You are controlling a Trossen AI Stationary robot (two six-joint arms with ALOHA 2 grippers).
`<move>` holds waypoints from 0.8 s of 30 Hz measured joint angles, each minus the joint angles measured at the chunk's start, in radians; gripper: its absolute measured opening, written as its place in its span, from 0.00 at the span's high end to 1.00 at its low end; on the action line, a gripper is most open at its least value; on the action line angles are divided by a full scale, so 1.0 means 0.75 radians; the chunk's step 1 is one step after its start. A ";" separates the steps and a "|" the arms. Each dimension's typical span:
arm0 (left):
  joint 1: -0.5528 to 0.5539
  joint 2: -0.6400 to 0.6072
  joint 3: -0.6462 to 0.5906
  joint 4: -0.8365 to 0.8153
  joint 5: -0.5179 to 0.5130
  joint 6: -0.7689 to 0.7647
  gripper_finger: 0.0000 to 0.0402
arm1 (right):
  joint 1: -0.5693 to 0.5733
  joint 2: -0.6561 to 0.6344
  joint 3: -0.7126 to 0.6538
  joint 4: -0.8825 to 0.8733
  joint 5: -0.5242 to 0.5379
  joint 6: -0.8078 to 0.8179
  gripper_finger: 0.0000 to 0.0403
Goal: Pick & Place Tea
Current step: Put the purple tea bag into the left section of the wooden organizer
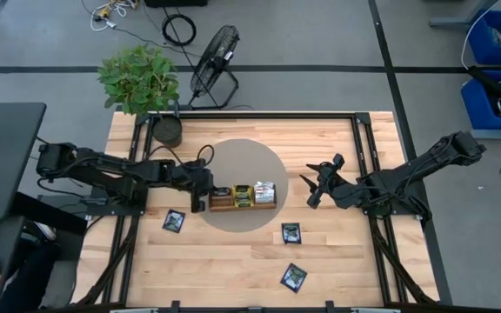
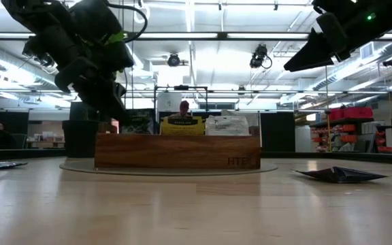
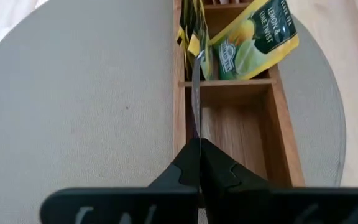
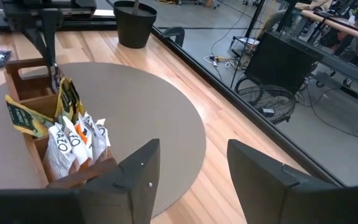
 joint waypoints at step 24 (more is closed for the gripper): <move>0.000 -0.017 0.028 0.053 -0.003 -0.033 0.60 | 0.001 0.000 0.000 -0.048 0.000 0.048 0.51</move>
